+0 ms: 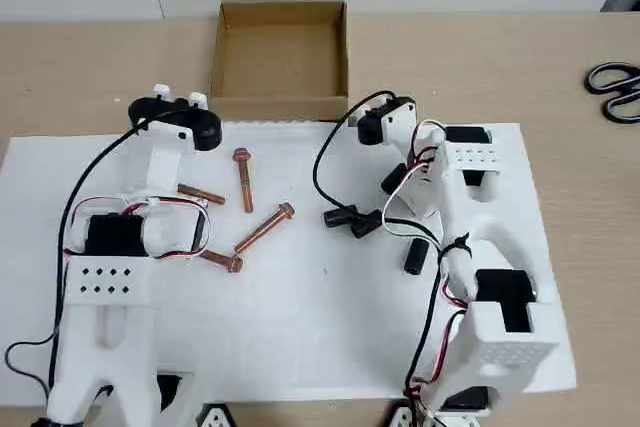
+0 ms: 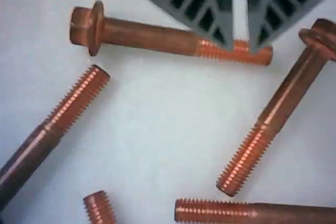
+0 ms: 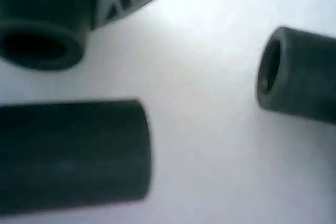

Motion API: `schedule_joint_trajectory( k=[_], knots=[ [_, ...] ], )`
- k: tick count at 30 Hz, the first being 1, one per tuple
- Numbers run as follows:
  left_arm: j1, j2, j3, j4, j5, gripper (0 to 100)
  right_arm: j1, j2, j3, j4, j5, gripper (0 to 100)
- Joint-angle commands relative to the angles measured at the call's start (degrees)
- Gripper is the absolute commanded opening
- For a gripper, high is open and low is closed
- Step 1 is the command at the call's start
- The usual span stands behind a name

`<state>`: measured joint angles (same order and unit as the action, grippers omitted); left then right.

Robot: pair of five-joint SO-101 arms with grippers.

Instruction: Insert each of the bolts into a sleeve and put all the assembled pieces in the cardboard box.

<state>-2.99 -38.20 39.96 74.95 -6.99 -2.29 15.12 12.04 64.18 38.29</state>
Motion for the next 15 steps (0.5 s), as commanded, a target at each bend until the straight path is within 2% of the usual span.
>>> schedule_joint_trajectory(
  k=[1, 8, 15],
  knots=[
    [-0.09, -0.26, -0.48, -0.97, -0.44, 1, 0.04, -2.86, -0.09, 3.47, -0.7, 0.8],
    [-0.09, 0.0, -0.66, -1.05, -0.44, 1, -0.22, -15.6, -0.09, 4.7, -4.4, 0.6],
    [-0.09, 0.0, -0.57, -1.49, -0.26, 1, 0.4, -25.45, -2.02, 13.32, -9.93, 0.6]
  ],
)
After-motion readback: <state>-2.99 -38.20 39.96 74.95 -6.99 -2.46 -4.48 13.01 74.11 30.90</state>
